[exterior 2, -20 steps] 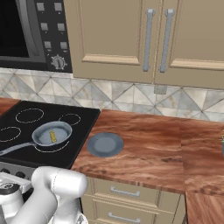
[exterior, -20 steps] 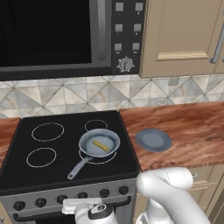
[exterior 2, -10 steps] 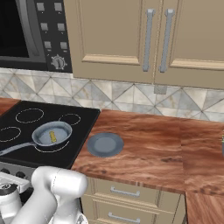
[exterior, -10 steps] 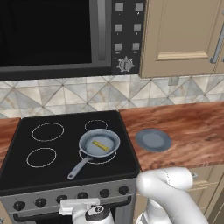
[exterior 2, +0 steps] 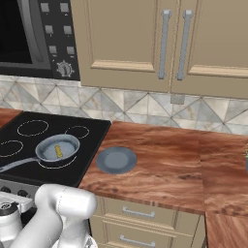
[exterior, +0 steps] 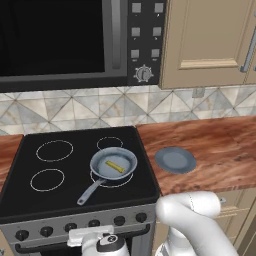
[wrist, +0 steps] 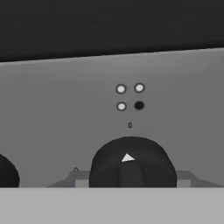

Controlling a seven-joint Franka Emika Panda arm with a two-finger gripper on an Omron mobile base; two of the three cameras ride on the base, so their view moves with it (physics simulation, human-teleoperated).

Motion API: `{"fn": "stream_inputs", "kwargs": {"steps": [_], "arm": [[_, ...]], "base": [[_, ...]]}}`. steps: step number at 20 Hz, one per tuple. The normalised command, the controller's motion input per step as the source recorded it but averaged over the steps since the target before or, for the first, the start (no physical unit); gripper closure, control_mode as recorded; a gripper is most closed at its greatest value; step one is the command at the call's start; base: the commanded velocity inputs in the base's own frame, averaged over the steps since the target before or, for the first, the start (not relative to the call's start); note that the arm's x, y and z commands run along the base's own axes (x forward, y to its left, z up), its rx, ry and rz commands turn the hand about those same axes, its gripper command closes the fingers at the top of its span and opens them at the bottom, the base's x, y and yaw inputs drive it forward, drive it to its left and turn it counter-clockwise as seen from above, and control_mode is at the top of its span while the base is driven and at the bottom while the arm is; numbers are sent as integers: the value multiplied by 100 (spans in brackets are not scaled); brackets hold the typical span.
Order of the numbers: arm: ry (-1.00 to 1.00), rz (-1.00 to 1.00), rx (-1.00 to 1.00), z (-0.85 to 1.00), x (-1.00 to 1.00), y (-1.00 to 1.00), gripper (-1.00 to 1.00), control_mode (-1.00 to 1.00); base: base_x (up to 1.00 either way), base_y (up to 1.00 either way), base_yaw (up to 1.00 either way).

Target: Pick up the butter stick and place it in the pan. Then turn on the burner for the pan.

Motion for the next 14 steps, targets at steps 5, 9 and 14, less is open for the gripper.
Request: {"fn": "stream_inputs", "kwargs": {"steps": [5, 9, 14], "arm": [[2, 0, -28, 13, 0, 10, 100, -100], [0, 0, -31, 14, 0, 2, 100, -100], [1, 0, -30, 12, -4, 1, 100, -100]], "base": [[0, 0, 0], [0, 0, 0], [0, 0, 0]]}}
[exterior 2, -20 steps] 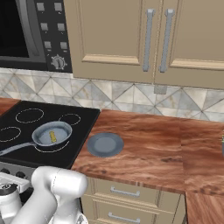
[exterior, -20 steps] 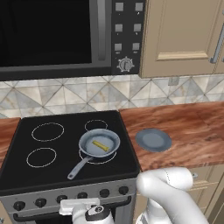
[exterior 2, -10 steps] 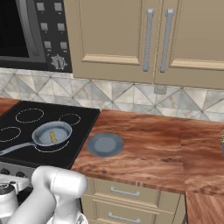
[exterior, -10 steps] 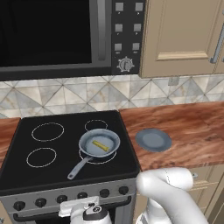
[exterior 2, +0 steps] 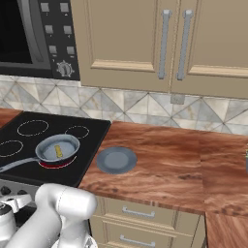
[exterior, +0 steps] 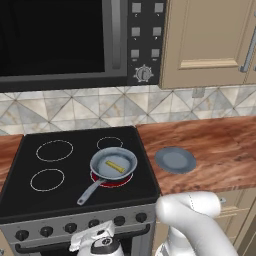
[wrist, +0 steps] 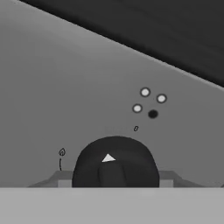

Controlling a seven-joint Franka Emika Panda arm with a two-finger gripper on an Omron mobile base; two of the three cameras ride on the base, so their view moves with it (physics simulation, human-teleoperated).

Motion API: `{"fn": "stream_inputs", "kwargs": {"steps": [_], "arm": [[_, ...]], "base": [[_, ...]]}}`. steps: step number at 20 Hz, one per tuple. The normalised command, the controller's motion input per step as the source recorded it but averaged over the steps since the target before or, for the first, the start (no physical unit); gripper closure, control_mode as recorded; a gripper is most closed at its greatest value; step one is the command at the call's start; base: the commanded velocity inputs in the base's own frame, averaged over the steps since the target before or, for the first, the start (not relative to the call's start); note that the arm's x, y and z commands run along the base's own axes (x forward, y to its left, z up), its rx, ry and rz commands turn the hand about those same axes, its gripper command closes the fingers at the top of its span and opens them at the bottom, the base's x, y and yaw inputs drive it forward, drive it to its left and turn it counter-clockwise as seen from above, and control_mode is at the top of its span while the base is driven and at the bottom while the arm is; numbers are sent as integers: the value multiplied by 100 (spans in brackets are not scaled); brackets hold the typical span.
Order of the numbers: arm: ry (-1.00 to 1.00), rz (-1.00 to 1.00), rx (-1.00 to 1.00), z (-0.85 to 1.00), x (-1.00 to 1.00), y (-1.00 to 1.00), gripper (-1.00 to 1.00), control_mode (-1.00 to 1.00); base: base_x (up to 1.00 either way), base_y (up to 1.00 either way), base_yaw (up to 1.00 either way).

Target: Pick up the butter stick and place it in the pan. Then turn on the burner for the pan.

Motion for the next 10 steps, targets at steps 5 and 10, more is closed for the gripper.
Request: {"fn": "stream_inputs", "kwargs": {"steps": [5, 10], "arm": [[2, 0, -29, 8, -8, 2, 100, -100], [3, 0, -27, 2, -4, 7, 100, -100]], "base": [[0, 0, 0], [0, 0, 0]]}}
